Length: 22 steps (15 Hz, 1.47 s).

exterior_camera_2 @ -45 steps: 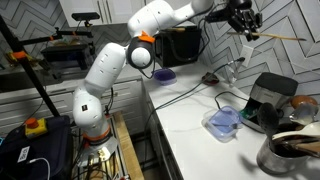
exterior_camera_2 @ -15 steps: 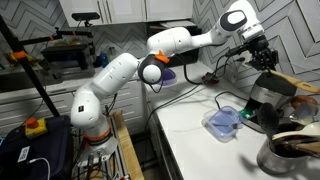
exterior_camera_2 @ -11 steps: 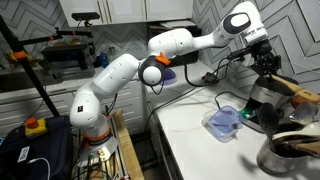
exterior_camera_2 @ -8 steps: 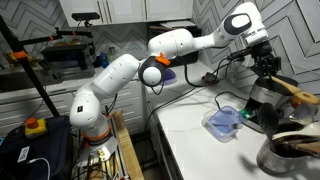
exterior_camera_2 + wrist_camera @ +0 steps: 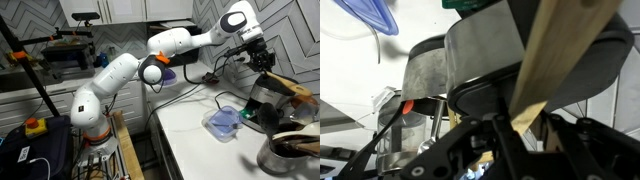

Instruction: Remove the wooden spatula with a hole in it from the microwave and put it on the coffee machine

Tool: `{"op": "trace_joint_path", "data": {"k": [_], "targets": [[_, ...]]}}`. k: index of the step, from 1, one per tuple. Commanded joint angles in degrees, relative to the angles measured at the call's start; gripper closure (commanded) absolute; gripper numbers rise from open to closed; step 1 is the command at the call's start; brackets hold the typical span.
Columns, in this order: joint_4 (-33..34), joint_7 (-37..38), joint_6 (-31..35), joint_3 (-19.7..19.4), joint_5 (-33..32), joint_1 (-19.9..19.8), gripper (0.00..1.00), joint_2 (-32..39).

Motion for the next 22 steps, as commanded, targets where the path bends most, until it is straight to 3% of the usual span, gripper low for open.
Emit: {"op": "trace_joint_path", "data": {"k": [1,10,11,12,14,20,22], "targets": [[0.0,-0.5,1.5,0.0,0.9,-0.4,0.94,-0.1],[-0.1,-1.0,4.3,0.2,1.4,-1.7,0.94,0.2],[-0.1,-1.1,4.1,0.3,1.5,-1.7,0.81,0.3],[-0.2,-1.2,4.0,0.3,1.5,-1.7,0.51,0.3],[0.1,-1.3,3.8,0.3,1.5,-1.8,0.45,0.6],[-0.1,-1.6,2.5,0.3,1.5,-1.4,0.00,-0.4],[-0.2,-5.2,2.4,0.8,1.5,-0.4,0.00,-2.5]]}}
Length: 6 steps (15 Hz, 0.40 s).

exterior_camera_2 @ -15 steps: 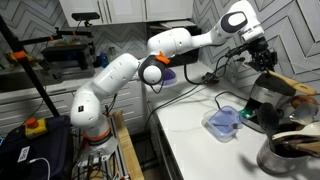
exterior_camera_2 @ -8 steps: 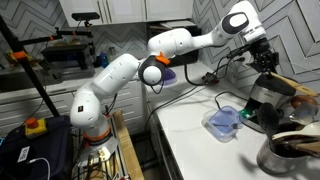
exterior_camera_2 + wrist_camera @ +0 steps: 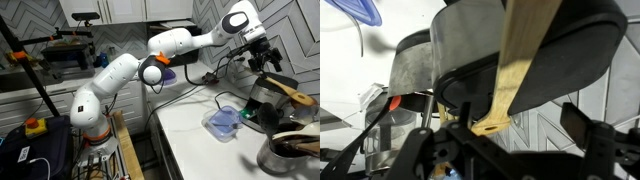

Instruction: Remove the wooden spatula with a hole in it from the microwave and put it on the coffee machine

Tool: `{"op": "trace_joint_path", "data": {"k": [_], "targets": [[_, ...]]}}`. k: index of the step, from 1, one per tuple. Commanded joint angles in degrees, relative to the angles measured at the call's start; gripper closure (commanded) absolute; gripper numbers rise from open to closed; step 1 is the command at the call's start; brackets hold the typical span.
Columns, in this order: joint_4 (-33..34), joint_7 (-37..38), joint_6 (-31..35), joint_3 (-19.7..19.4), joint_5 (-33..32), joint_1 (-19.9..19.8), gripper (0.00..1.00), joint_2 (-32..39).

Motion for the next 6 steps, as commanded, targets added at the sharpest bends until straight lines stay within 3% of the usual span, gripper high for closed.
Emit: {"op": "trace_joint_path", "data": {"k": [1,5,6], "targets": [[0.2,-8.0,-0.9,1.1,1.3,1.2,0.00,-3.5],[1.9,-18.3,0.8,0.4,-1.0,6.7,0.00,-6.4],[2.2,-14.9,0.4,0.0,0.0,4.6,0.01,-4.8]]}}
